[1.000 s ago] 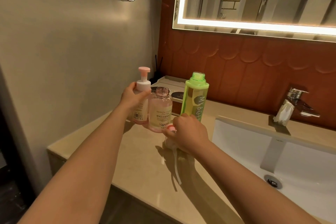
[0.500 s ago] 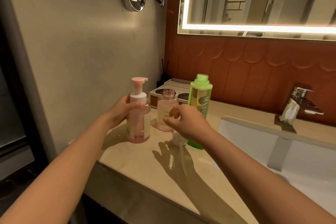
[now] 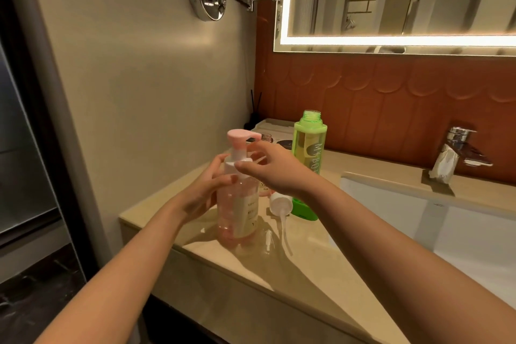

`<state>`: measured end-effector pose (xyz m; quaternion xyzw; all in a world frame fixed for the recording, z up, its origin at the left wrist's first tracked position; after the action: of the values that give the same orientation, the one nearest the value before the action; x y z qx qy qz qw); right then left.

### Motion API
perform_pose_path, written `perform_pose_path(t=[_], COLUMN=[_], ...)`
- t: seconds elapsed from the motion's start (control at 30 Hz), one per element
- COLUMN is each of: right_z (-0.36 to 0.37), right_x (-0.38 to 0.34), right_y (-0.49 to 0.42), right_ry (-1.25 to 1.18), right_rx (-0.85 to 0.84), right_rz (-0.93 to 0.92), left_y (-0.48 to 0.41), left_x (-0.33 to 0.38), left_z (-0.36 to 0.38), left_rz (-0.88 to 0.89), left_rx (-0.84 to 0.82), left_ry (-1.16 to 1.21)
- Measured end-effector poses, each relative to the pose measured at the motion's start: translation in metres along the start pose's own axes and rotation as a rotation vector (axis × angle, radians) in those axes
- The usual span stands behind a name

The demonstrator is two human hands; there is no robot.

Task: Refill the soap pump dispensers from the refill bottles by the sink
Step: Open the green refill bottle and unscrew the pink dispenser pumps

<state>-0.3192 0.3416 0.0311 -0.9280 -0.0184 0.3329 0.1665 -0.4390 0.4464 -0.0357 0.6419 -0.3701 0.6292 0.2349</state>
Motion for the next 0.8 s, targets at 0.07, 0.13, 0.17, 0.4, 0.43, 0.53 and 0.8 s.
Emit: perform_pose_path(t=[0.07, 0.13, 0.17, 0.4, 0.43, 0.53, 0.8], right_z=[0.002, 0.002, 0.001, 0.005, 0.007, 0.01, 0.013], right_x=[-0.001, 0.0, 0.001, 0.009, 0.009, 0.009, 0.007], right_y=[-0.001, -0.001, -0.001, 0.001, 0.002, 0.003, 0.006], right_ry=[-0.007, -0.015, -0.023, 0.002, 0.011, 0.114, 0.323], right_rx=[-0.013, -0.006, 0.002, 0.08, 0.094, 0.138, 0.106], right_rz=[0.011, 0.01, -0.002, 0.007, 0.02, 0.039, 0.022], left_y=[0.002, 0.005, 0.007, 0.022, 0.022, 0.023, 0.02], left_x=[-0.001, -0.001, -0.002, -0.012, -0.014, -0.018, -0.026], left_z=[0.007, 0.011, 0.012, 0.026, 0.03, 0.042, 0.052], left_rz=[0.0, 0.002, 0.007, 0.076, 0.086, 0.123, 0.185], left_rx=[-0.032, -0.019, -0.001, 0.149, 0.196, 0.308, 0.364], left_ry=[0.004, 0.014, 0.016, -0.083, -0.098, -0.115, -0.072])
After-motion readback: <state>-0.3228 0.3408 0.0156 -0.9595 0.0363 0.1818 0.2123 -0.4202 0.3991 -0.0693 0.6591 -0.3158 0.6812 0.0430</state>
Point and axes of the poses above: each hand's wrist, its own y-axis away from the middle knuckle, its own z-axis out of the palm, x = y × z, the point moved 1 cm from there along -y, towards the middle knuckle, and after that the axes turned 2 degrees about -z, right-handed, at the moved point
